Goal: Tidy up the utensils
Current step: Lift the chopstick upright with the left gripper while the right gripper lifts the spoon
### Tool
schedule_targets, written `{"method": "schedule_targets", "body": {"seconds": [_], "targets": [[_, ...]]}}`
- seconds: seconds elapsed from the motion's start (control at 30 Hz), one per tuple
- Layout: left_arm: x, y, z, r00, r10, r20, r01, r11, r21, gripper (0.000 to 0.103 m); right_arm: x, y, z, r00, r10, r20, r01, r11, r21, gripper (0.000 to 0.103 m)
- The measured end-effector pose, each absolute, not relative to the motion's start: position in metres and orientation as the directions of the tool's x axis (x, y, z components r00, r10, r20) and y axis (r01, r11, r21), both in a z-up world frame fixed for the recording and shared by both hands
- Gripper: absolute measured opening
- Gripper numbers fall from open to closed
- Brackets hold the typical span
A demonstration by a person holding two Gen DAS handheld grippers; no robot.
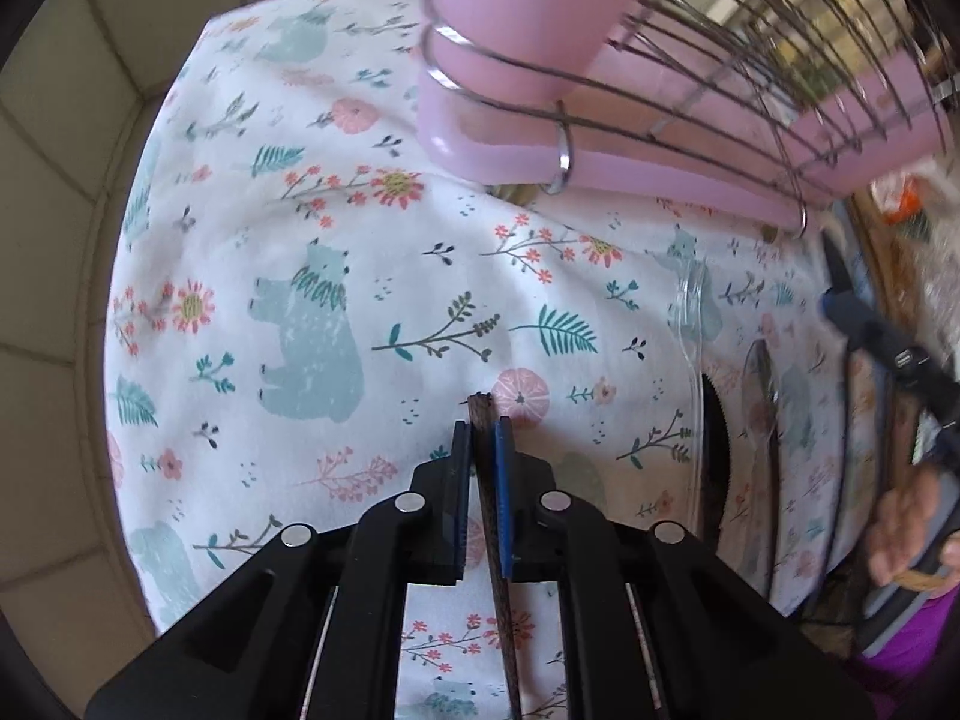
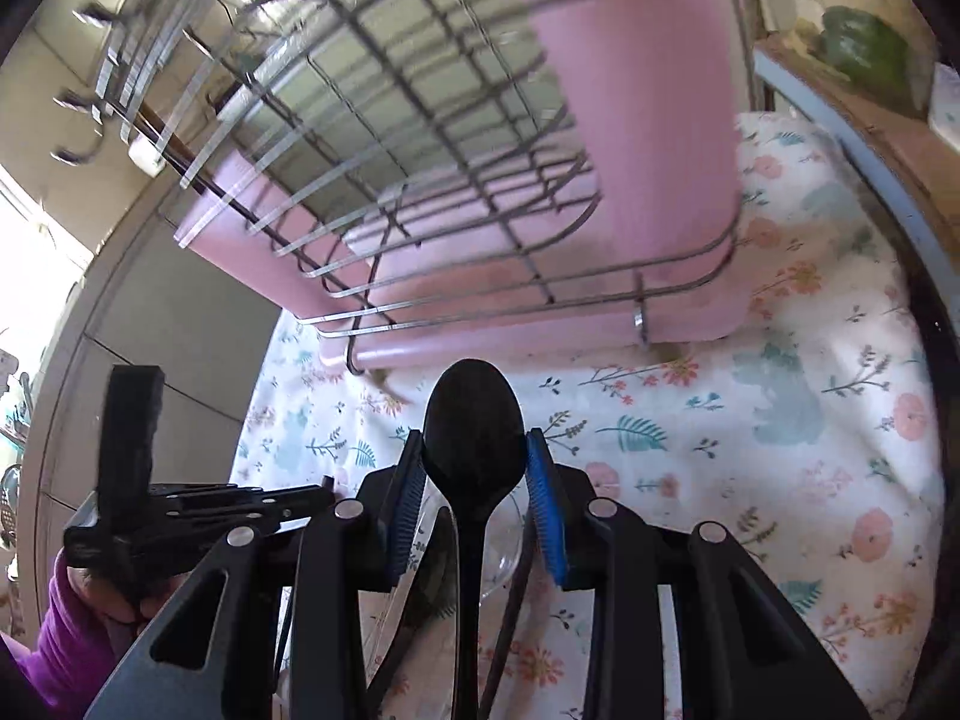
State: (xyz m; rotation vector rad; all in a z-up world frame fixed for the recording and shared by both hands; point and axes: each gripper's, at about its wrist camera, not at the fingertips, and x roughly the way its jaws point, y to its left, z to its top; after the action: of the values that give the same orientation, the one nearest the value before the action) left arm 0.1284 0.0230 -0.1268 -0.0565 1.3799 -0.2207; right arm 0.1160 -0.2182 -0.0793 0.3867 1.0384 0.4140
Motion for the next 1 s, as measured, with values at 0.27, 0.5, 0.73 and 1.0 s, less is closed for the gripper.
{"method": "schedule_targets", "body": {"seconds": [0.27,0.5,0.73,1.0], "targets": [[0.118,0.02,-0.104,0.263,-0.236,-0.936,0.096,0.971,-0.218,0.005,0.088,-0.248,-0.047,0.541,0.529,-0.654,-0.189,0.834,0.518,0.033],[0.091,0.031,-0.037,0.514,-0.298,-0.804,0.128,0.954,-0.271,0.005,0.061,-0.263,-0.011,0.668,0.522,-0.53,-0.251,0.829,0.501,0.033],[0.067,0.036,0.01,0.706,-0.296,-0.644,0.152,0.951,-0.27,0.005,0.049,-0.274,0.004,0.757,0.489,-0.433,-0.242,0.826,0.51,0.033],[0.064,0.047,0.073,0.859,-0.28,-0.429,0.151,0.939,-0.309,0.005,0.051,-0.285,0.039,0.847,0.428,-0.315,-0.254,0.847,0.467,0.033]]}}
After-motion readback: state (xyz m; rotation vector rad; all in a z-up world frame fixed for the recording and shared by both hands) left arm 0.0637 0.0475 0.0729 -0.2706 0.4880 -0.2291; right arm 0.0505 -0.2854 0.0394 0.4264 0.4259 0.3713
